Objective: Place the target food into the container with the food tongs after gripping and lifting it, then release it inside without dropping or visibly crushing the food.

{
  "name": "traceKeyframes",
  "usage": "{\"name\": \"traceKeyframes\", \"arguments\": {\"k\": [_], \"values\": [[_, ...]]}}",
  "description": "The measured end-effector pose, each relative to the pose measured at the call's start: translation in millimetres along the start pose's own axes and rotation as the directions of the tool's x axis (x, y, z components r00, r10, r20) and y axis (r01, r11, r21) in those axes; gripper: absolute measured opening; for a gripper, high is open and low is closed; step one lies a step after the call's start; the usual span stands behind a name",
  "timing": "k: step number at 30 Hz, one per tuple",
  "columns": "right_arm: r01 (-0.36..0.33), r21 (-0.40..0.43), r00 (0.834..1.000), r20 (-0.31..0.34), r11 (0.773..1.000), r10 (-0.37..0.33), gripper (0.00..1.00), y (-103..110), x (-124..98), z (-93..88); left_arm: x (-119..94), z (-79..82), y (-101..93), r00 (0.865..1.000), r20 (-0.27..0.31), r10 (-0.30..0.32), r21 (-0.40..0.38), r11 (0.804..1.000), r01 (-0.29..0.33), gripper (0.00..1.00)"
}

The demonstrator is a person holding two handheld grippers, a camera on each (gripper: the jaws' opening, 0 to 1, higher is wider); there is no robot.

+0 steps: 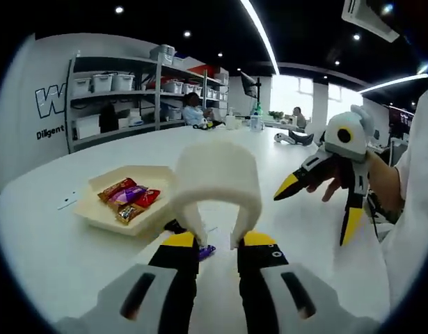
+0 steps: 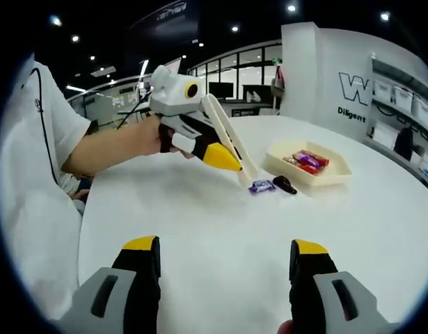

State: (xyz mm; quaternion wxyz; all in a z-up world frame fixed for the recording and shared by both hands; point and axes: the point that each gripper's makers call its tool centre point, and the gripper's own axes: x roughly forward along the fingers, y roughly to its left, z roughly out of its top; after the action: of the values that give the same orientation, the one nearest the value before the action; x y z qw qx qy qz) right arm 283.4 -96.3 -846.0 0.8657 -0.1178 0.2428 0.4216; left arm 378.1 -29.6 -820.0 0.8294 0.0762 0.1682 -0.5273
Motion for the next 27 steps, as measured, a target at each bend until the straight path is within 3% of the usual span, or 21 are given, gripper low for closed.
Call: {"name": "traceKeyframes", "arguments": {"k": [16,27], "values": [[-0.002,0.005,1.0,-0.001,1.0,0.002,0.74,0,2,-1.7,8,-10.4,-9.9,1.0,-0.022,-0.01,-0.057,0.998,0.009,0.2],[-0.002,0.008,1.0,-0.002,1.0,0.002,0.74,0,2,-3.4,7,-17.0,-5.4,0.999,-0.036,-0.001,-0.073,0.997,-0.002,0.2]]}}
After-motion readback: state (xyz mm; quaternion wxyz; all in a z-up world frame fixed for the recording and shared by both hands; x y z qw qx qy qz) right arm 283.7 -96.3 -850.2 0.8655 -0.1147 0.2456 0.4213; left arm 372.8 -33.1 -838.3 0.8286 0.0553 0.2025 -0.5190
